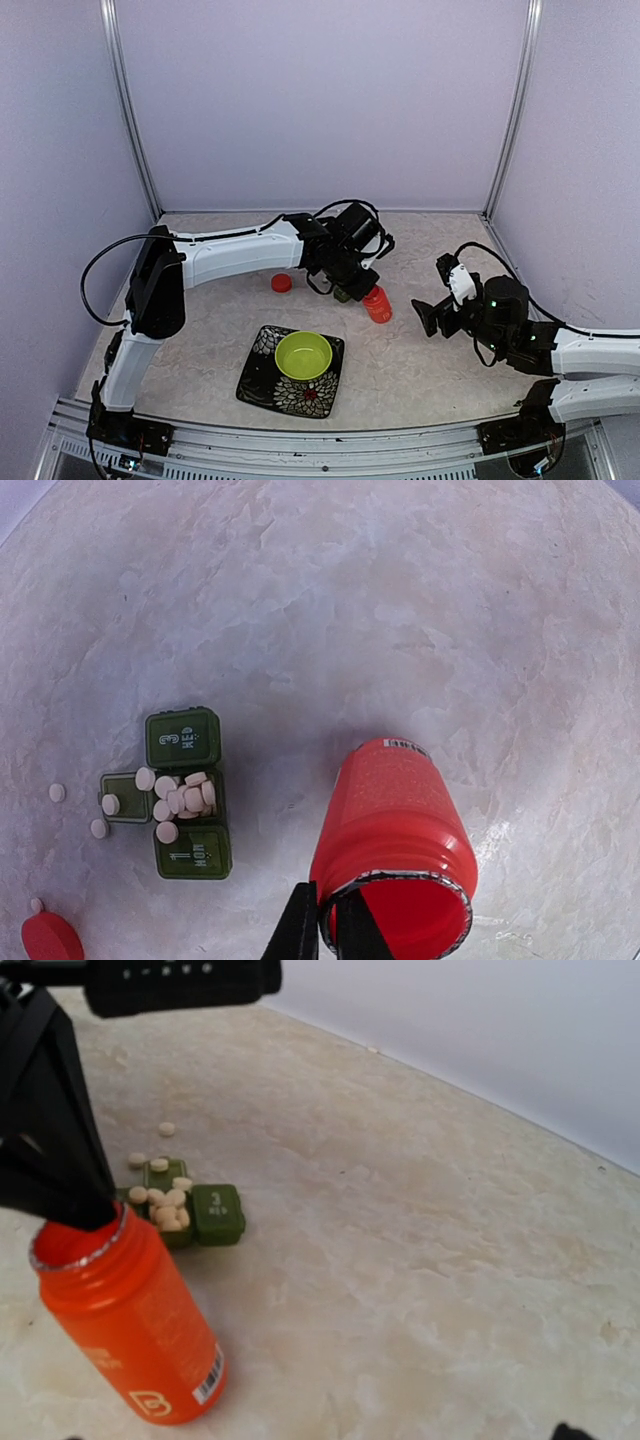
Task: Sort the pills into containers
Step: Place the pill bottle at the center of the board.
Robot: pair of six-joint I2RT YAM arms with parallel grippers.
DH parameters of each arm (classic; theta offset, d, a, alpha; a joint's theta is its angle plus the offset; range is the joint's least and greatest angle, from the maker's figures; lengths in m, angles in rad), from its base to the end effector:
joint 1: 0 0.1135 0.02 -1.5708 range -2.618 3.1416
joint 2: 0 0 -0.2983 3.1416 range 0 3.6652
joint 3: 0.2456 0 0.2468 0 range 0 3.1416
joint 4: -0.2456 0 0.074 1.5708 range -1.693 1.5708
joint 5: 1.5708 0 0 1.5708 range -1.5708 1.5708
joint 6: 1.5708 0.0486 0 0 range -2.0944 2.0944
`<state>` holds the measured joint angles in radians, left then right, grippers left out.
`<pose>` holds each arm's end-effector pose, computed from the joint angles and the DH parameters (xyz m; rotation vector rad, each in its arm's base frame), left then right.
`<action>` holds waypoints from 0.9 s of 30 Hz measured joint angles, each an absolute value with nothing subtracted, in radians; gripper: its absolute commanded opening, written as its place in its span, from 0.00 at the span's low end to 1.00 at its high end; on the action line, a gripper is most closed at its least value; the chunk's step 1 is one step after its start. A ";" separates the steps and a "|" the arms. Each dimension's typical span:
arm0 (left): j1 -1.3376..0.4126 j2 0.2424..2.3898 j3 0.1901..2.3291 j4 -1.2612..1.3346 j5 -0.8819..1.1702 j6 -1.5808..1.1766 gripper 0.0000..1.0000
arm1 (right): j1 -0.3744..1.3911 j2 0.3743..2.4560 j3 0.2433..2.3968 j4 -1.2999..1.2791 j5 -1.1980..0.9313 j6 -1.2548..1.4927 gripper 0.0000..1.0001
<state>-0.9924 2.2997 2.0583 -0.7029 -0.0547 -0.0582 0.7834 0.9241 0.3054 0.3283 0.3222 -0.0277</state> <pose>0.2960 -0.4485 0.2378 1.1283 2.2874 -0.3539 0.1420 0.1198 0.2272 -0.5208 1.7772 0.2275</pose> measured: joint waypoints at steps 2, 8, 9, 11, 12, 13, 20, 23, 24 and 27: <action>-0.997 2.300 2.059 -0.702 -0.063 -0.055 0.22 | 0.783 0.925 0.305 0.332 0.324 -0.027 1.00; -1.005 2.300 2.060 -0.691 -0.069 -0.055 0.40 | 0.783 0.925 0.305 0.334 0.324 -0.027 1.00; -1.006 2.300 2.060 -0.686 -0.068 -0.059 0.43 | 0.783 0.925 0.305 0.334 0.324 -0.027 1.00; -1.007 2.300 2.059 -0.674 -0.070 -0.061 0.50 | 0.783 0.925 0.304 0.334 0.324 -0.027 1.00; -1.007 2.299 2.056 -0.660 -0.071 -0.063 0.53 | 0.783 0.924 0.303 0.335 0.323 -0.027 1.00; -1.007 2.297 2.049 -0.643 -0.072 -0.067 0.58 | 0.783 0.923 0.302 0.335 0.322 -0.027 1.00; -0.979 2.214 1.924 -0.524 -0.038 -0.113 0.84 | 0.783 0.923 0.300 0.336 0.299 -0.027 1.00; -0.952 2.166 1.894 -0.479 -0.031 -0.129 0.96 | 0.783 0.924 0.300 0.340 0.289 -0.027 1.00; -0.947 2.154 1.889 -0.469 -0.031 -0.130 0.99 | 0.783 0.924 0.300 0.342 0.286 -0.027 1.00; -0.926 2.116 1.866 -0.429 -0.039 -0.129 0.99 | 0.783 0.924 0.300 0.342 0.282 -0.027 1.00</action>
